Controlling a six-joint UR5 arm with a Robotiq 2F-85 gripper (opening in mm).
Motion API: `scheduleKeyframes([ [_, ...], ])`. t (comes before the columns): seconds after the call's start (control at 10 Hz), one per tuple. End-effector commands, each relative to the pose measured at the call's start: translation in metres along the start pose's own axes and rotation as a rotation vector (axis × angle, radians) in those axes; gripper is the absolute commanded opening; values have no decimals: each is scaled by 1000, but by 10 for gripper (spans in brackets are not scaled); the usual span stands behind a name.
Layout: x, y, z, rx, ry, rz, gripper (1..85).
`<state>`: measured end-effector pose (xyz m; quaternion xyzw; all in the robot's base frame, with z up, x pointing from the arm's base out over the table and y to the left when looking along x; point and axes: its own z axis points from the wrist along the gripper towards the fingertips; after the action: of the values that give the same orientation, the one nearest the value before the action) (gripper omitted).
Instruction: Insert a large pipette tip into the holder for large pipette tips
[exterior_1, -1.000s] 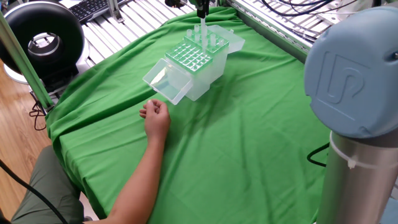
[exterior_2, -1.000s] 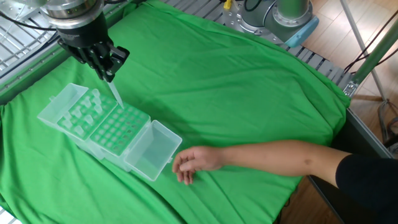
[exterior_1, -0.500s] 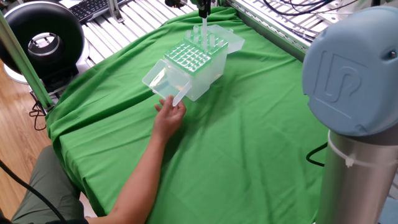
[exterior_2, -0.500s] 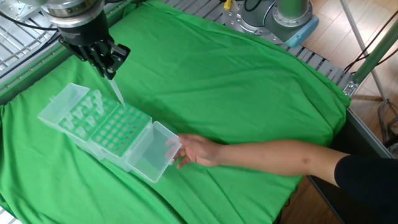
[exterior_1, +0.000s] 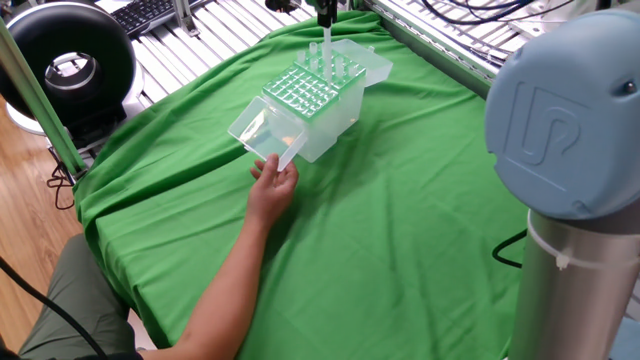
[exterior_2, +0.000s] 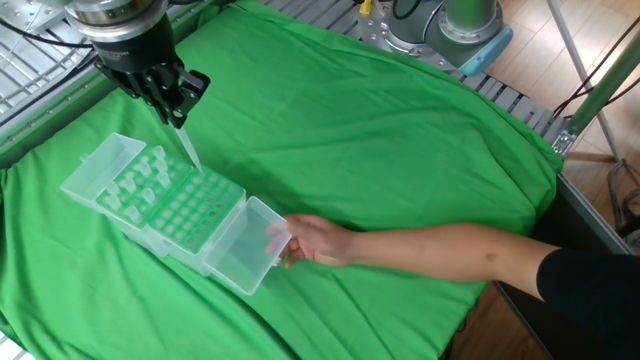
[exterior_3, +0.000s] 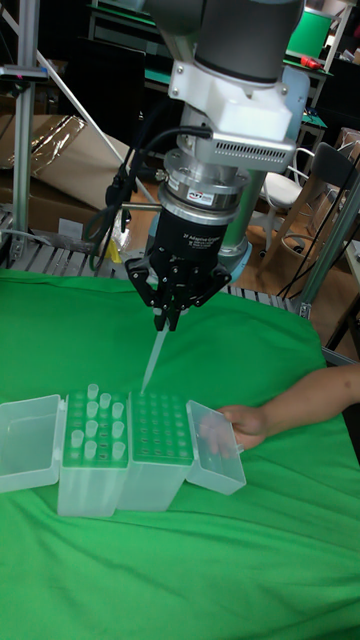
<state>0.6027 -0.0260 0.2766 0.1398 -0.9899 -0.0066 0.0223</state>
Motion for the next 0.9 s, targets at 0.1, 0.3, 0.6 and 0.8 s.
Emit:
scheduleKeyframes([
  [0.1, -2, 2, 6, -6, -16, -3, 10],
  [0.3, -2, 2, 10, -5, -21, -3, 10],
  [0.6, -4, -2, 16, 0, -32, -10, 10],
  [0.8, -10, -5, 23, 8, -49, -17, 10],
])
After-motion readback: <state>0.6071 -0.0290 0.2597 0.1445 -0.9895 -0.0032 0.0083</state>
